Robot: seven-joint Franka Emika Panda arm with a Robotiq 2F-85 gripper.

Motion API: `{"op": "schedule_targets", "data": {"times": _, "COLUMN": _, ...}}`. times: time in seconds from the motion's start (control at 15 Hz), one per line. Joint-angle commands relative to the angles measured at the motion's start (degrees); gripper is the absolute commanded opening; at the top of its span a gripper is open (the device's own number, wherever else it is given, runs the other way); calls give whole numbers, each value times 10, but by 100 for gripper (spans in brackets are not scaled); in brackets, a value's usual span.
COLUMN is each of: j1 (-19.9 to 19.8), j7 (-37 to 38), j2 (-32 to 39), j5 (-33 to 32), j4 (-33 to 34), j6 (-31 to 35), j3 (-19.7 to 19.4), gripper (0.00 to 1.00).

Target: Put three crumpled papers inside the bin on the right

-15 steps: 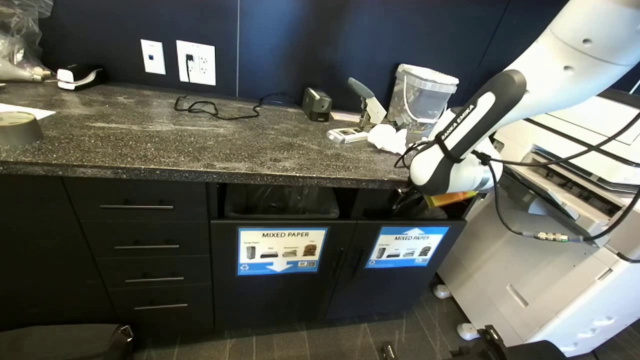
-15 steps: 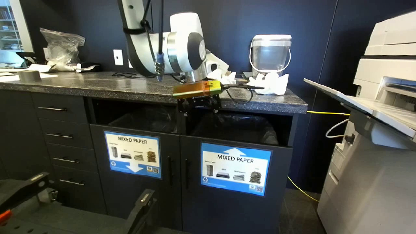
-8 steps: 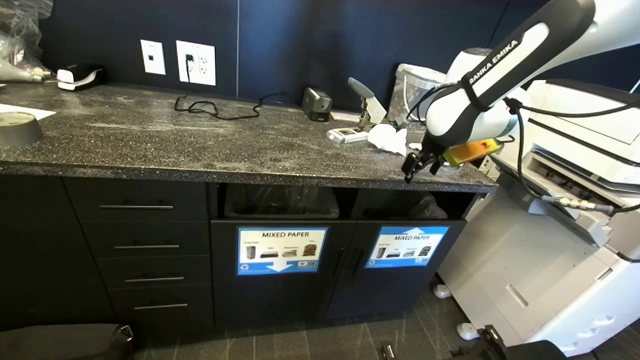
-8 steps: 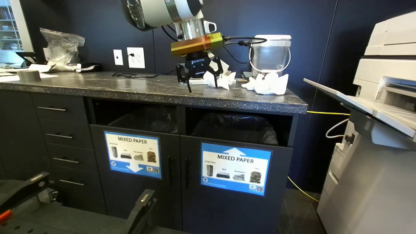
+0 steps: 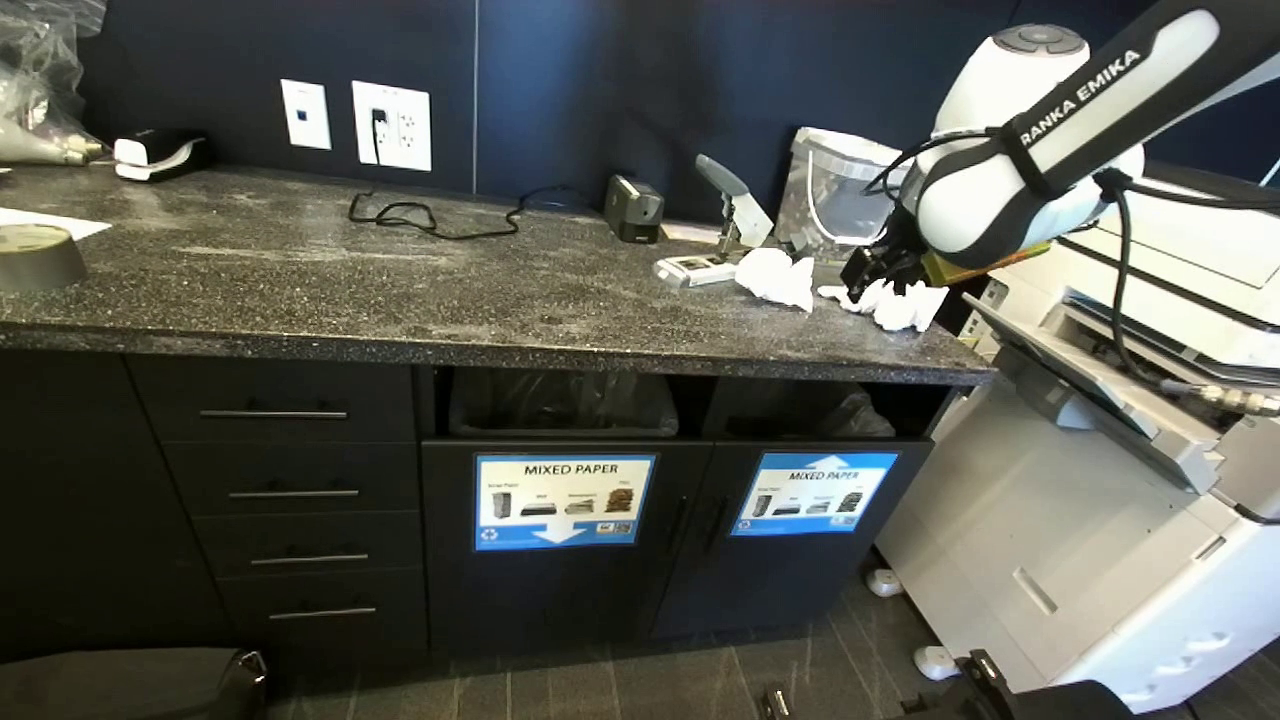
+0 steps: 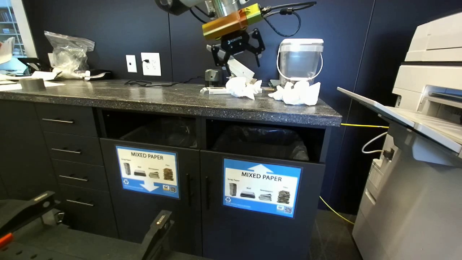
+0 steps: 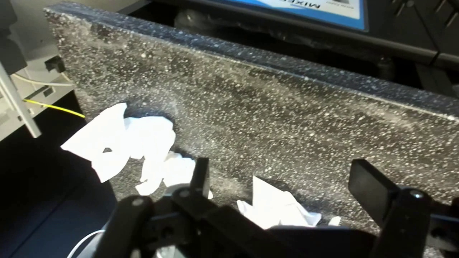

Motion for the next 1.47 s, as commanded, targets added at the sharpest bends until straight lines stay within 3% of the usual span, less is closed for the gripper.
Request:
{"op": "schedule_targets", "data": {"times": 0.0, "j1": 19, "j7": 142, "j2": 26, "j5": -127, "j4": 36, "j6": 59, "j3": -55, "gripper": 100}}
{"op": "schedule_targets", "data": {"times": 0.13, "j1": 8, "j7": 186, "j2": 50, "j5": -148, "j4": 63, "j6": 81, "j3": -75, "gripper": 100}}
{"op": "schedule_targets", "data": {"times": 0.2, "j1": 25, "j7": 243, "j2": 64, "j5": -186, "j4": 78, "j6": 83, "j3": -92, "gripper": 100}}
{"op": "schedule_targets", "data": {"times": 0.33, "j1": 4, "j7": 272, "j2": 97, "j5": -141, "j4": 102, "j6": 89, "j3": -94, "gripper": 100}}
{"op": "schedule_targets", "data": {"times": 0.47, "j1": 18, "j7": 345, "j2": 128, "j5": -142, "j4": 123, "j6": 85, "j3": -110, "gripper": 100}}
{"op": "schedule_targets", "data": {"times": 0.53, "j1": -5, "j7": 341, "j2": 146, "j5": -106, "j4": 134, "j6": 85, "j3": -96, "gripper": 100}}
{"op": "schedule_targets", "data": {"times": 0.6, "j1": 7, "j7": 378, "j2": 159, "j5": -107, "j4": 141, "j6": 82, "j3": -103, "gripper": 100}}
{"op": "schedule_targets", "data": {"times": 0.73, "j1": -24, "j7": 382, "j2": 185, "j5": -45, "j4": 158, "j6": 80, "j3": -78, "gripper": 100}}
{"op": "schedule_targets", "data": {"times": 0.87, "j1": -20, "j7": 414, "j2": 201, "j5": -5, "j4": 166, "j6": 81, "j3": -74, "gripper": 100}}
{"op": "schedule_targets", "data": {"times": 0.93, "j1": -55, "j7": 392, "j2": 208, "j5": 36, "j4": 178, "j6": 73, "j3": -45, "gripper": 100}}
{"op": "schedule_targets", "data": {"times": 1.07, "j1": -46, "j7": 428, "j2": 220, "j5": 71, "j4": 186, "j6": 84, "j3": -47, "gripper": 100}}
{"op": "schedule_targets", "data": {"times": 1.2, "j1": -83, "j7": 424, "j2": 232, "j5": 119, "j4": 208, "j6": 87, "j3": -23, "gripper": 100}}
{"op": "schedule_targets", "data": {"times": 1.27, "j1": -59, "j7": 456, "j2": 237, "j5": 125, "j4": 208, "j6": 99, "j3": -41, "gripper": 100}}
{"op": "schedule_targets", "data": {"times": 1.4, "j1": -100, "j7": 452, "j2": 243, "j5": 169, "j4": 226, "j6": 96, "j3": -9, "gripper": 100}}
